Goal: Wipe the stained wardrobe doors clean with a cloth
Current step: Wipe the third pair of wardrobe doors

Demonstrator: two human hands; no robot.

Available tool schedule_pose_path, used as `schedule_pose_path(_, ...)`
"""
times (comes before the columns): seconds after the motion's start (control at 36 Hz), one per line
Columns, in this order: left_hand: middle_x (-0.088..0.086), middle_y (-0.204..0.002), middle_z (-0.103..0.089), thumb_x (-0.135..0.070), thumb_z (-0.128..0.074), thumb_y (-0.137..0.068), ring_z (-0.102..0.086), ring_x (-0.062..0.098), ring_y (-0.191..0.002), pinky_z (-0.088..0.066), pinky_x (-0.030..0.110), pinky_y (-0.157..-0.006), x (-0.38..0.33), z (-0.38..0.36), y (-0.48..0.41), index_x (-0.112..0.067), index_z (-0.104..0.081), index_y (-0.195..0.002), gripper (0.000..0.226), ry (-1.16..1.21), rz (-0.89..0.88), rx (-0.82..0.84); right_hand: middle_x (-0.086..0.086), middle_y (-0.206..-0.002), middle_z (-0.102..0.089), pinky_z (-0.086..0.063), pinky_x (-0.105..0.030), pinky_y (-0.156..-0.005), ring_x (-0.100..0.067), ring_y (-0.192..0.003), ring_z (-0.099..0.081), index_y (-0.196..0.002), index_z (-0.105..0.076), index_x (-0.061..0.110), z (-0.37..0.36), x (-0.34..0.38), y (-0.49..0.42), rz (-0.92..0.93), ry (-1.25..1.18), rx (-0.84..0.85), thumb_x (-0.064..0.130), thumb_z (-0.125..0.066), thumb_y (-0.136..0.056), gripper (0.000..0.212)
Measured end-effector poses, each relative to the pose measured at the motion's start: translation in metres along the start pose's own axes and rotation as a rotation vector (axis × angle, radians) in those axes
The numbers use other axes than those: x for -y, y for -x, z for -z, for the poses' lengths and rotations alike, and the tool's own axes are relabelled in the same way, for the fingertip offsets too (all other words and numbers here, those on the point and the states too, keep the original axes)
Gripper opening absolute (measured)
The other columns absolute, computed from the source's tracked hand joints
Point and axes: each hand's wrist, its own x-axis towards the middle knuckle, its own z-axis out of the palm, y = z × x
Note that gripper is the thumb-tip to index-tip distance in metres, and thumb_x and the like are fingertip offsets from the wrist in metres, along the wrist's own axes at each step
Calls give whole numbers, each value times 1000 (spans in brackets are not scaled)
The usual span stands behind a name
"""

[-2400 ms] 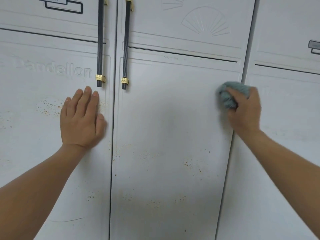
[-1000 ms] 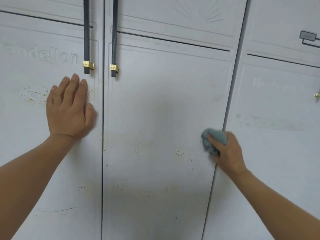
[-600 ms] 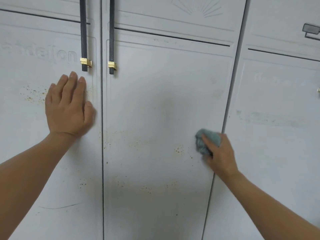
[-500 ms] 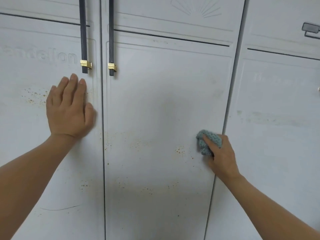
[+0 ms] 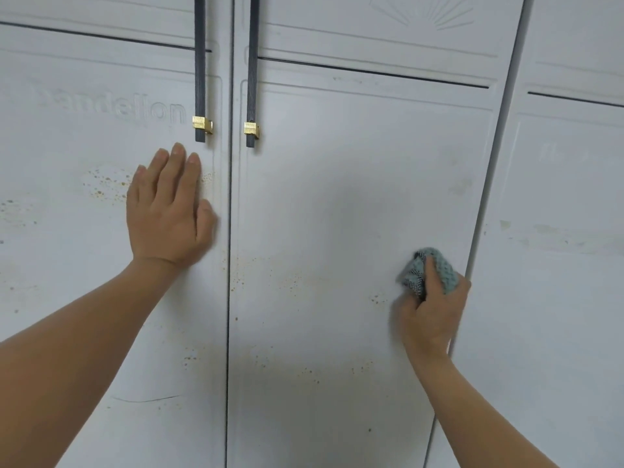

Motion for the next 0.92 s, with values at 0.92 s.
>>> schedule_pose_path(0.92, 16, -162, -43, -28, -45, -98, -37, 36, -150, -26, 52, -125, -4, 7, 0, -8, -44, -156, 61, 27, 19, -18, 8, -81, -59, -46, -29, -57, -14, -70, -58, -91, -61, 31, -16, 70, 12, 876, 63, 561, 3, -53, -95, 29)
